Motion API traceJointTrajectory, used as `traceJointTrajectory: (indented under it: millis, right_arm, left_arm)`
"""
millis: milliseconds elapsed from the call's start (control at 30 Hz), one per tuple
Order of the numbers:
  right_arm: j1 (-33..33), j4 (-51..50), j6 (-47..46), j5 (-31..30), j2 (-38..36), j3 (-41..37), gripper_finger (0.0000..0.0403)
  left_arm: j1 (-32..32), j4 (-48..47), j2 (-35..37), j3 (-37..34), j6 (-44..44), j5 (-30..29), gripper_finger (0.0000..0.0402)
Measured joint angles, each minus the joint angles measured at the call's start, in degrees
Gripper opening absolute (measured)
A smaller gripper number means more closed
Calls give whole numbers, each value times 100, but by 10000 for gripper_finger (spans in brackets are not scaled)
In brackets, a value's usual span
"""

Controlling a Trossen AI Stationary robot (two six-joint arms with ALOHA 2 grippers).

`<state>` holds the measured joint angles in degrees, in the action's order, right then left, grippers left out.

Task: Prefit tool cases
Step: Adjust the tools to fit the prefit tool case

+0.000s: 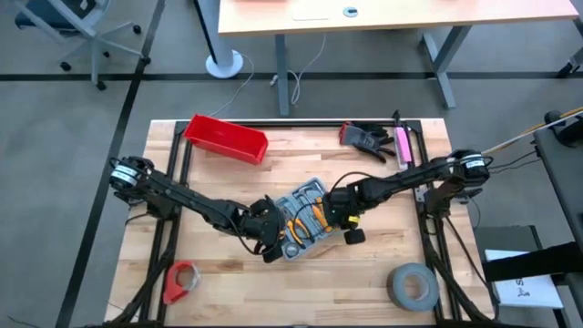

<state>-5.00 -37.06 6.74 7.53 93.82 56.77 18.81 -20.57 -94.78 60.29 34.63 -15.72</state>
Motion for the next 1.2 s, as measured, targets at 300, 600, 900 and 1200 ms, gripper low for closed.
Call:
traceJointTrajectory:
  millis: [300, 600, 900, 1200]
  right_arm:
    - [-317, 269, -447, 147, 263, 11, 61]
    - [-696, 984, -1132, 146, 275, 5, 57]
    - [-1052, 1526, -1696, -170, 275, 107, 49]
    - [-908, 1316, -1620, -612, 273, 206, 57]
  left_arm:
    - [15, -104, 169, 0, -18, 18, 114]
    - [28, -258, 489, 0, -133, 53, 114]
    - [122, -528, 679, -2, -187, 78, 114]
    - [171, -514, 767, -2, -146, 85, 114]
